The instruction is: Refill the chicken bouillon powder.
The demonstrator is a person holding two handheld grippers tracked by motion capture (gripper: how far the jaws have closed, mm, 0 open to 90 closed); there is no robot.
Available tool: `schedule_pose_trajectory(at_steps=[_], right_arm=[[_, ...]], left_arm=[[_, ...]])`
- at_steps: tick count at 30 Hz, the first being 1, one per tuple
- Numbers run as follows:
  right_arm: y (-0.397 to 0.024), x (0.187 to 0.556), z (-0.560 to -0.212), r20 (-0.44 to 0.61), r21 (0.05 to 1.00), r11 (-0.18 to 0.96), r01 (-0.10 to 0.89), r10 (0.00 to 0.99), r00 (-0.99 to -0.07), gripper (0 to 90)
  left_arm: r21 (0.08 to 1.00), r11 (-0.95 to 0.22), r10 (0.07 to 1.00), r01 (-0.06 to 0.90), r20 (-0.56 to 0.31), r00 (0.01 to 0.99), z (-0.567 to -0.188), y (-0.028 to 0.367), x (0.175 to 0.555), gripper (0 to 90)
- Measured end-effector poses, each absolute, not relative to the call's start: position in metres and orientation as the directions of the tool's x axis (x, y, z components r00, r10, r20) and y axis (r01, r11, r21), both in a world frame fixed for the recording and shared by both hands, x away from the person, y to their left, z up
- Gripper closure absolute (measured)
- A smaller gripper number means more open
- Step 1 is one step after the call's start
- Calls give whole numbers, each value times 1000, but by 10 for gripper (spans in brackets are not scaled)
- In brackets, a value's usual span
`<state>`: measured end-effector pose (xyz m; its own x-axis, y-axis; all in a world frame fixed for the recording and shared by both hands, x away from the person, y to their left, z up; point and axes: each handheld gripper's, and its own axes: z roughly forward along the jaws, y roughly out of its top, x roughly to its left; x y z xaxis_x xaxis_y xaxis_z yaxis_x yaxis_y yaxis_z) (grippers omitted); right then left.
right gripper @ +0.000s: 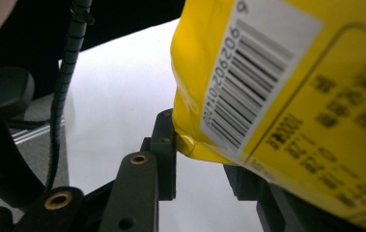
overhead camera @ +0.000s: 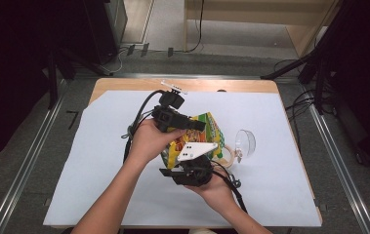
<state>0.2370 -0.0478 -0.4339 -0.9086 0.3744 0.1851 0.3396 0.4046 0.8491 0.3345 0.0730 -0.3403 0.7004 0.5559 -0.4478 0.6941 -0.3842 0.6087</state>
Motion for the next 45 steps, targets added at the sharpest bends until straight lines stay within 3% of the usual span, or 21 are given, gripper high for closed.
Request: schedule_pose_trajectory(at_steps=[17, 32, 45], right_arm=[[-49, 237, -432, 194, 855, 389, 343, 374, -907, 685], [-48, 232, -430, 105, 883, 399, 249, 349, -931, 733], [-48, 231, -431, 101, 884, 396, 247, 354, -930, 737]], left_arm=[[559, -380, 565, 737, -490, 664, -341, 71, 344, 713], [542, -411, 578, 733, -467, 669, -333, 66, 343, 711], [550, -414, 582, 725, -452, 676, -332, 65, 341, 708]])
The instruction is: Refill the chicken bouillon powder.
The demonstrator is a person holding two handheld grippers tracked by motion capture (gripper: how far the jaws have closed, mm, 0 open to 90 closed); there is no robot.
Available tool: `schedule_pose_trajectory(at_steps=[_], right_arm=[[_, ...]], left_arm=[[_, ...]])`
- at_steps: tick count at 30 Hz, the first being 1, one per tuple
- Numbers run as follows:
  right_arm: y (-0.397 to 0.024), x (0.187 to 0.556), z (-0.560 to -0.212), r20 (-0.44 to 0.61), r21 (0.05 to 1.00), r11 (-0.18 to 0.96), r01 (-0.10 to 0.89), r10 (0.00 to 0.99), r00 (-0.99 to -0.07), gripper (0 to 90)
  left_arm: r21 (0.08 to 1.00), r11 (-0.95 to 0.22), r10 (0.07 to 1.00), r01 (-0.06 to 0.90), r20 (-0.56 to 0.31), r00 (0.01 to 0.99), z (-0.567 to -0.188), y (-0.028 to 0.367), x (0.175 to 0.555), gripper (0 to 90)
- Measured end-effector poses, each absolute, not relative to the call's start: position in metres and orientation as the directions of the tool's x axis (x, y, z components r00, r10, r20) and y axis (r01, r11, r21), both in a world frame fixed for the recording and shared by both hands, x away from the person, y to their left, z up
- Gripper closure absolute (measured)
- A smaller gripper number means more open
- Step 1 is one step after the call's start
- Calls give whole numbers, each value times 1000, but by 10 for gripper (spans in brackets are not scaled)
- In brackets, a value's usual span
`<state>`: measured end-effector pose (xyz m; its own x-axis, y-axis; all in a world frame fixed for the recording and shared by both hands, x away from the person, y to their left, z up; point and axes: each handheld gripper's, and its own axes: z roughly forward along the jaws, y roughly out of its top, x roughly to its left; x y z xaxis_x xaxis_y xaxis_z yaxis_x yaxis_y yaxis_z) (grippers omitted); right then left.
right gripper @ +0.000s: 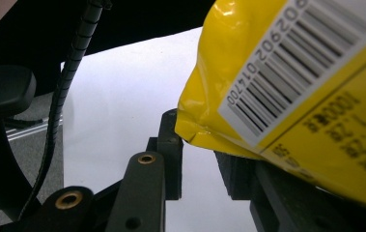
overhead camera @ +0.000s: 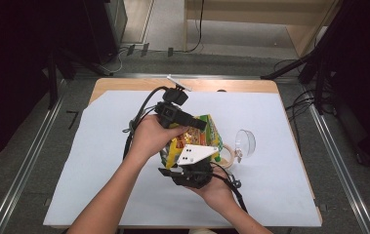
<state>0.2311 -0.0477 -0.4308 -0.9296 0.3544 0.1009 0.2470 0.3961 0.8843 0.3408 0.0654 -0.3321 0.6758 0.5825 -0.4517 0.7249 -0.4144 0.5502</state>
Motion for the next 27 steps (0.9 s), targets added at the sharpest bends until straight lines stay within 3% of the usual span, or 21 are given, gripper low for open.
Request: schedule_pose_trajectory(at_steps=[27], right_arm=[[-44, 231, -433, 80, 887, 402, 226, 347, -934, 724]], left_arm=[[587, -396, 593, 706, -424, 685, -331, 74, 333, 708]])
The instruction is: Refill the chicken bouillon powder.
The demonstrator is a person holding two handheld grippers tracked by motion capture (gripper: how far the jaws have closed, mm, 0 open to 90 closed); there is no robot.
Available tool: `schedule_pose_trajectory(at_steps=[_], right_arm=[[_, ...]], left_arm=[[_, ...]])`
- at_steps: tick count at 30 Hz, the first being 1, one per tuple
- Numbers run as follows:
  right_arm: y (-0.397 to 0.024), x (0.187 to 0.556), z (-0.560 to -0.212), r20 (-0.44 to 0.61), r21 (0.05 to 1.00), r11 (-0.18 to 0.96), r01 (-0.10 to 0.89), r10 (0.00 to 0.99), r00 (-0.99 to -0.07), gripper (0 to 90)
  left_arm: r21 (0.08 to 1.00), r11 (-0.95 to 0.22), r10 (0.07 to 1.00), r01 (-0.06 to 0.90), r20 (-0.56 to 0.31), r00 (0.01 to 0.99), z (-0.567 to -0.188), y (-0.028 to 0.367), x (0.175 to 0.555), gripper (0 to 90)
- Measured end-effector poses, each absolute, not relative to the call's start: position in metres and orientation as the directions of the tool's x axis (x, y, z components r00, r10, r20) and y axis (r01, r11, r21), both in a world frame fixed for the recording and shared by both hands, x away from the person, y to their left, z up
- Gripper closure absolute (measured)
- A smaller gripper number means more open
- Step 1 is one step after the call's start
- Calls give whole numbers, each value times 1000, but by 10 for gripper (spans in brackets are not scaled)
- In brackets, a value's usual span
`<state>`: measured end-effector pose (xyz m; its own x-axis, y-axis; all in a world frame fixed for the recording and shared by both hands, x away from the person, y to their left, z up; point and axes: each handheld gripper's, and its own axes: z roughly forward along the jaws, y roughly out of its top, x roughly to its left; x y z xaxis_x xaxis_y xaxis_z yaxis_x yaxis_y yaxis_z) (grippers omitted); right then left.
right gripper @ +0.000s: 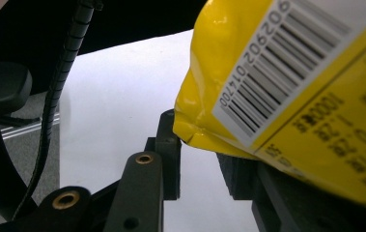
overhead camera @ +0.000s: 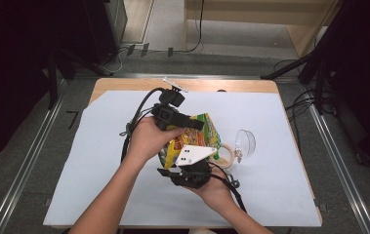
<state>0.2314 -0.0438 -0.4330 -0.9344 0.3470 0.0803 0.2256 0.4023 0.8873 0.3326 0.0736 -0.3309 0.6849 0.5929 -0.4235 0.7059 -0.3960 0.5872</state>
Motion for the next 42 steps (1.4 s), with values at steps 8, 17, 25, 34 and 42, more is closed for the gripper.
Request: schedule_pose_trajectory(at_steps=[8, 17, 25, 34, 42], right_arm=[[-41, 232, -433, 70, 884, 413, 218, 343, -937, 725], [-39, 233, -429, 56, 889, 412, 200, 335, -941, 723], [-43, 239, -429, 54, 887, 414, 203, 344, -937, 716], [-47, 243, -430, 84, 889, 395, 232, 358, -930, 716], [-48, 244, -430, 92, 887, 394, 242, 362, -928, 715]], left_arm=[[592, -378, 594, 712, -435, 677, -332, 78, 333, 709], [602, -367, 601, 710, -429, 674, -327, 82, 332, 710], [604, -362, 599, 710, -433, 673, -329, 78, 339, 710], [597, -367, 602, 714, -433, 671, -329, 71, 345, 715], [576, -386, 605, 720, -431, 669, -330, 69, 349, 730]])
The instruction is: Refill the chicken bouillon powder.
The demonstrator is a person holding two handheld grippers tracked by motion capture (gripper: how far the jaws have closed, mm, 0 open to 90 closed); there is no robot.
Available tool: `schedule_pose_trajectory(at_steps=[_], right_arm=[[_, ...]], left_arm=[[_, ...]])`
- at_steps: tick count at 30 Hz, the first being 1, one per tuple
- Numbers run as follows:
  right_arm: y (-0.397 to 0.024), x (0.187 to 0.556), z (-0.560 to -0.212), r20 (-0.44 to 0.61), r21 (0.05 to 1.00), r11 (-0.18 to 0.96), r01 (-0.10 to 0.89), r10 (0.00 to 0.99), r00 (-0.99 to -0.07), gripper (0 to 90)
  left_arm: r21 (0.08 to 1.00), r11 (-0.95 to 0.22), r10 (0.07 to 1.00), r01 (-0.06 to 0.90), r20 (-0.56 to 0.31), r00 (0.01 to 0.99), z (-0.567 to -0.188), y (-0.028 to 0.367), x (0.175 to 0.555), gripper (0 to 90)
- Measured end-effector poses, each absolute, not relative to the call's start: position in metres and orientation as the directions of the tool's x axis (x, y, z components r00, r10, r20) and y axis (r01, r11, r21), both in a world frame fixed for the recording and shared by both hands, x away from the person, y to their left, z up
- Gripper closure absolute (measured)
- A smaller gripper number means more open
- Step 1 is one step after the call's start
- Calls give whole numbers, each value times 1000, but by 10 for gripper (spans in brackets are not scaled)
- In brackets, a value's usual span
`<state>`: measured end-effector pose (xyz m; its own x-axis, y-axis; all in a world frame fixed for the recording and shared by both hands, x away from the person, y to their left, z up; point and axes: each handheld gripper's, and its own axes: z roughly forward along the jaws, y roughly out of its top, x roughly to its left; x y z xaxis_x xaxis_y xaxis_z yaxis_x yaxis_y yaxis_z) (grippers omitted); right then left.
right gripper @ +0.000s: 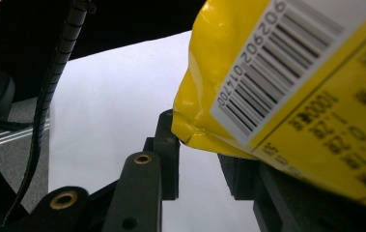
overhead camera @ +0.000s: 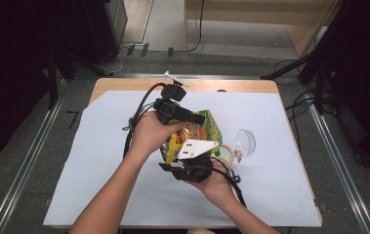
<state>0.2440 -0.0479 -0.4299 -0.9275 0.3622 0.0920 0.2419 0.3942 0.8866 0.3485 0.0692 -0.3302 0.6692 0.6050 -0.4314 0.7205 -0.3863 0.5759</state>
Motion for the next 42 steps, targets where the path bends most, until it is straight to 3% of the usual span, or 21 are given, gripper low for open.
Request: schedule_pose_trajectory(at_steps=[12, 42], right_arm=[[-48, 244, -429, 96, 886, 392, 246, 364, -926, 715], [-52, 246, -429, 117, 887, 372, 273, 391, -913, 711]], left_arm=[[561, -410, 608, 719, -420, 674, -330, 68, 351, 795], [553, -426, 610, 716, -408, 679, -328, 58, 356, 796]])
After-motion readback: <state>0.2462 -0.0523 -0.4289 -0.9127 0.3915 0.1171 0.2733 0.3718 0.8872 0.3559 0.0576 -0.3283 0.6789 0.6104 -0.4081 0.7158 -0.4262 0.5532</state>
